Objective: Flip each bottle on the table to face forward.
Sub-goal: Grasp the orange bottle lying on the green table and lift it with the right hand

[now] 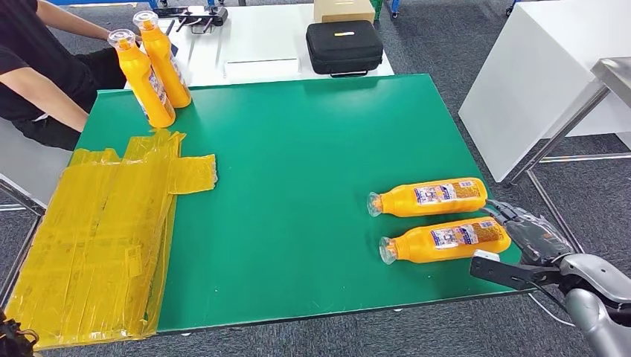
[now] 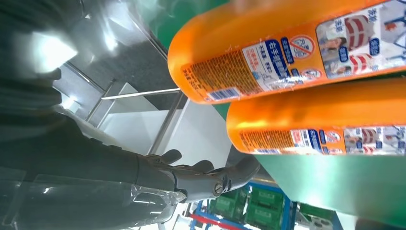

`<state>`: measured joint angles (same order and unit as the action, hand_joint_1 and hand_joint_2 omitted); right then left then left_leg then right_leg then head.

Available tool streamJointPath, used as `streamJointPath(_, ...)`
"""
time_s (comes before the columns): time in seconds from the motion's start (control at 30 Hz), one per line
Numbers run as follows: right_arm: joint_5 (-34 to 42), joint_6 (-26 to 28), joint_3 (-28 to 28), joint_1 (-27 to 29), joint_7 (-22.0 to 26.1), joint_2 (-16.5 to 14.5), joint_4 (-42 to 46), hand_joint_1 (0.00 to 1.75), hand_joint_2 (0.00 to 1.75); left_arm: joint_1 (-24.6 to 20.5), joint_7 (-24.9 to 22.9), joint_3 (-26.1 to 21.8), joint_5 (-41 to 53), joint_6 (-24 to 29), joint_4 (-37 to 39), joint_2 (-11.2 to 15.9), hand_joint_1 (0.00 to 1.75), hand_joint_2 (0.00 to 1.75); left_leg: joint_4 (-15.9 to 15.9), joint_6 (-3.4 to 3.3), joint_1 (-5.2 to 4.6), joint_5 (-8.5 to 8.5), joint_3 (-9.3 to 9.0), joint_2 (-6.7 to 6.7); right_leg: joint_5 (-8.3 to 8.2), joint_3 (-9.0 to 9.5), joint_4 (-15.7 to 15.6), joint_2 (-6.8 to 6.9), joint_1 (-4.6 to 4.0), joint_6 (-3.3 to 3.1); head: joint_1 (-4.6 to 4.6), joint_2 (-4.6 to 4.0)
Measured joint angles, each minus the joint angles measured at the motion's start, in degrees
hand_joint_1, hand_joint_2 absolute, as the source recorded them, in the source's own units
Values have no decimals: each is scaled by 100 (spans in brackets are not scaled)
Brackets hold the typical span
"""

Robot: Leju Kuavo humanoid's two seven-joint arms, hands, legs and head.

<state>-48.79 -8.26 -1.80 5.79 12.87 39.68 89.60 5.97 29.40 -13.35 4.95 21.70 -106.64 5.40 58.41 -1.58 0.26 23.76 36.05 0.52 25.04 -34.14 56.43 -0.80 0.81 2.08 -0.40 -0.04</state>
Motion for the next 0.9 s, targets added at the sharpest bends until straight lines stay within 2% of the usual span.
streamJointPath(0.37, -86, 16, 165, -104, -33, 1, -296, 0, 175, -11, 19, 5, -31, -2, 33, 17, 0, 0, 0, 0, 0, 0, 1, -1, 0, -1, 0, 0, 0, 0, 1, 0)
streamJointPath(0.6, -215, 48, 364, -474, -40, -85, -876, 0, 175, -56, 50, 33, -143, -26, 133, 128, 0, 0, 1, -2, 0, -3, -4, 2, 0, -1, -1, 4, 0, 0, 0, 0)
streamJointPath(0.9, -308, 245, 489, -254, -142, -249, -1080, 0, 175, -165, 49, 201, -73, 19, 270, 143, 0, 0, 1, 0, 1, 2, -3, 6, 2, 4, 1, 5, -1, 2, -1, 0)
